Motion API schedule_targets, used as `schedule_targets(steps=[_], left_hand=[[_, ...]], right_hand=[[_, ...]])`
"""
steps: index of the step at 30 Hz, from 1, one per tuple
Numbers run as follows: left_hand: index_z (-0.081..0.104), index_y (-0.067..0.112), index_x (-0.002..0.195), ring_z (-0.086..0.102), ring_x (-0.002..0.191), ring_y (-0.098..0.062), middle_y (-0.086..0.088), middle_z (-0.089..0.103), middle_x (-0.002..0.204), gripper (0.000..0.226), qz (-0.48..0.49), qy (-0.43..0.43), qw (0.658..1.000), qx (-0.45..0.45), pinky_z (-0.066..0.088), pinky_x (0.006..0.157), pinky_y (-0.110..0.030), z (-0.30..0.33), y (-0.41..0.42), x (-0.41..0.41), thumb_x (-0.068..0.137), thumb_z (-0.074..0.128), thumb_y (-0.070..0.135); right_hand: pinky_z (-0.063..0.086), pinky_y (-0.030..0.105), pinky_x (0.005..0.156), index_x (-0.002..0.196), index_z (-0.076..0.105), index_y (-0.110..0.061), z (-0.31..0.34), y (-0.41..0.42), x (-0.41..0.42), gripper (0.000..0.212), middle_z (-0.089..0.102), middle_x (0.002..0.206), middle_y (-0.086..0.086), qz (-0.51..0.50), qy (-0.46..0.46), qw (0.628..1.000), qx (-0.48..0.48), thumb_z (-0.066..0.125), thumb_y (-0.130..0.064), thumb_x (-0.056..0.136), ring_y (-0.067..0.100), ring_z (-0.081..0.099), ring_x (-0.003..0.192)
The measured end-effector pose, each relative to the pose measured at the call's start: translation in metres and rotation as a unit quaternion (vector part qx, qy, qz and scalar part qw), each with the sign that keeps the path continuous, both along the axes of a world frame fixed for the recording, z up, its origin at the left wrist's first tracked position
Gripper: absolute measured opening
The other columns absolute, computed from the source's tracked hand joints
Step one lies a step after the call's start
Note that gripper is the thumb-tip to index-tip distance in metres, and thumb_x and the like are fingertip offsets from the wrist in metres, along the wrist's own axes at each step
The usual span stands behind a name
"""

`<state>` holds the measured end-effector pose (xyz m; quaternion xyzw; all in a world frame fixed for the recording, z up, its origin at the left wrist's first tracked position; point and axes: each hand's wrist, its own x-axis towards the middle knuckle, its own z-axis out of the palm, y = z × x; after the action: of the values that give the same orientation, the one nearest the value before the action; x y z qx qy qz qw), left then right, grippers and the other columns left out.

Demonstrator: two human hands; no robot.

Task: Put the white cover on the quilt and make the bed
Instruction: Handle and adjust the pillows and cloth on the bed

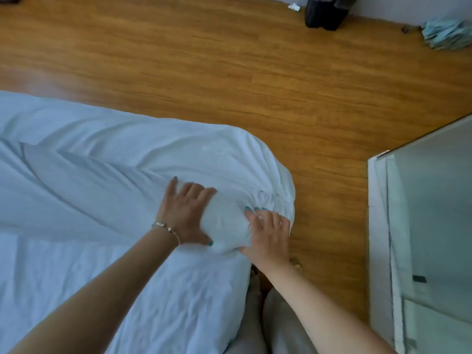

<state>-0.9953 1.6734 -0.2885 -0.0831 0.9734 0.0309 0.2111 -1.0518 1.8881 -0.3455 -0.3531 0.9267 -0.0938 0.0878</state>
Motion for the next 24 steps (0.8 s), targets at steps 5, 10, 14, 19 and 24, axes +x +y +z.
schedule_targets(steps=[5, 10, 14, 19, 24], left_hand=[[0.049, 0.015, 0.129, 0.051, 0.111, -0.031, -0.013, 0.061, 0.119, 0.102, 0.009, 0.23, 0.972, -0.053, 0.029, 0.104, -0.062, -0.043, 0.041, 0.092, 0.04, 0.087, 0.047], [0.05, 0.015, 0.126, 0.05, 0.118, -0.032, -0.012, 0.05, 0.127, 0.071, 0.07, 0.325, 0.94, -0.077, 0.025, 0.11, -0.059, -0.069, 0.079, 0.141, 0.06, 0.076, 0.01], [0.049, 0.018, 0.121, 0.044, 0.117, -0.032, -0.008, 0.048, 0.12, 0.085, 0.131, 0.237, 0.963, -0.006, 0.011, 0.113, -0.054, -0.042, 0.098, 0.137, 0.048, 0.084, 0.043], [0.025, 0.038, 0.151, 0.013, 0.147, -0.02, 0.009, 0.024, 0.158, 0.062, 0.307, 0.162, 0.936, 0.065, 0.0, 0.119, -0.044, 0.017, 0.08, 0.078, 0.094, 0.017, 0.063], [0.01, 0.039, 0.153, -0.017, 0.148, -0.024, 0.006, -0.002, 0.163, 0.059, 0.321, -0.032, 0.945, 0.06, -0.016, 0.116, -0.05, 0.014, 0.09, 0.062, 0.098, 0.012, 0.058]], right_hand=[[0.031, 0.037, 0.084, 0.111, 0.048, -0.029, 0.028, 0.014, 0.007, 0.086, 0.041, 0.108, -0.002, 0.091, -0.014, 0.996, -0.019, 0.07, -0.076, 0.043, 0.024, 0.047, 0.1], [-0.011, 0.044, 0.118, 0.145, -0.016, -0.052, 0.02, 0.012, 0.007, 0.128, -0.01, 0.161, -0.002, 0.144, -0.181, 0.968, 0.092, 0.062, -0.085, 0.049, 0.023, -0.007, 0.15], [-0.006, 0.049, 0.118, 0.146, -0.016, -0.05, 0.013, 0.023, 0.033, 0.125, -0.007, 0.162, -0.004, 0.123, -0.161, 0.973, 0.11, 0.065, -0.081, 0.056, 0.023, -0.003, 0.15], [-0.008, 0.049, 0.12, 0.15, -0.018, -0.041, 0.049, 0.025, 0.013, 0.123, -0.022, 0.16, -0.012, 0.172, -0.195, 0.957, 0.126, 0.063, -0.078, 0.065, 0.014, -0.018, 0.148], [0.0, 0.042, 0.122, 0.152, -0.01, -0.041, 0.07, 0.036, -0.019, 0.108, -0.013, 0.16, -0.02, 0.203, -0.285, 0.925, 0.151, 0.062, -0.07, 0.077, 0.005, -0.008, 0.149]])
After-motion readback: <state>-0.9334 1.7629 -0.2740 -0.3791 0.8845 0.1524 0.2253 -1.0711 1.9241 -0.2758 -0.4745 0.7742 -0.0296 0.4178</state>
